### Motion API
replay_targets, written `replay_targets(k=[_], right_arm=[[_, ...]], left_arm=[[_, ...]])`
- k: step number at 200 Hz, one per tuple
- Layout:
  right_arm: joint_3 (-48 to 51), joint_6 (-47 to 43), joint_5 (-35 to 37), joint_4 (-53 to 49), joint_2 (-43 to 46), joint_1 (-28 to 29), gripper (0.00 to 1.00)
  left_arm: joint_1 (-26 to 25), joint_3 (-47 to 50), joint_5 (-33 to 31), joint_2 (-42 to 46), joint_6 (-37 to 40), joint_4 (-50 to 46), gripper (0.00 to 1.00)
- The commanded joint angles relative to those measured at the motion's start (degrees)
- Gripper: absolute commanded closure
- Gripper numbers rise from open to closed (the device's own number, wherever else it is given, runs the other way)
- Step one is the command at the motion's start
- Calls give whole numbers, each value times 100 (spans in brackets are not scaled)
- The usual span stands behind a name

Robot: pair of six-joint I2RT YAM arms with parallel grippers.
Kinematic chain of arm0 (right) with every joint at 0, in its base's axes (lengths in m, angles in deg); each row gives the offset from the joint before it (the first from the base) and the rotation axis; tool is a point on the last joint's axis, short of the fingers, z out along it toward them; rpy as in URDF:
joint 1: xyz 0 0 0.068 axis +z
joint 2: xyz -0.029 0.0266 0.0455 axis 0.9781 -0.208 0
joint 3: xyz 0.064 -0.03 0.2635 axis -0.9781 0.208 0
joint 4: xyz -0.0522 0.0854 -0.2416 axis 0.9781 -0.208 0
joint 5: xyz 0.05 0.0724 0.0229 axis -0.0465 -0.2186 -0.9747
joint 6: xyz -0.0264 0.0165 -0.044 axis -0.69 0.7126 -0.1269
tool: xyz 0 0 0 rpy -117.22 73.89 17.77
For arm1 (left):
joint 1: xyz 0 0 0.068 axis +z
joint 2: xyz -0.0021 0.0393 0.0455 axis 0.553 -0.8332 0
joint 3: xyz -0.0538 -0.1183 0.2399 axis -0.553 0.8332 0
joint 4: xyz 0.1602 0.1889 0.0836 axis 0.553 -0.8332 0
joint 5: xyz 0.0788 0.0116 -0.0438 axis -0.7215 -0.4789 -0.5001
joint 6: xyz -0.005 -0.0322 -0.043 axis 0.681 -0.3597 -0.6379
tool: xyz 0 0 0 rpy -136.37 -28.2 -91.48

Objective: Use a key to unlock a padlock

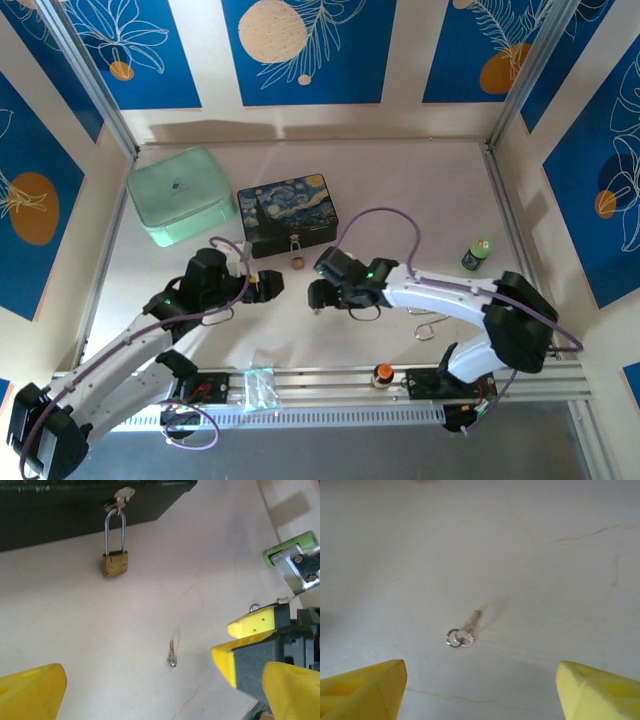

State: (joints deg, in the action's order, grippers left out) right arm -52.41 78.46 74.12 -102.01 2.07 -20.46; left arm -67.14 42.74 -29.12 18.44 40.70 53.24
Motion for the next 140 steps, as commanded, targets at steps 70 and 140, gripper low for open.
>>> replay_targets(k=[70, 140], right_arm=[[-531, 943, 579, 281, -1231, 426, 48], [-899, 1107, 806, 101, -1865, 459, 52]], left_arm=[[-242, 132, 192, -191, -240, 338, 1], [-257, 156, 168, -354, -236, 448, 1]])
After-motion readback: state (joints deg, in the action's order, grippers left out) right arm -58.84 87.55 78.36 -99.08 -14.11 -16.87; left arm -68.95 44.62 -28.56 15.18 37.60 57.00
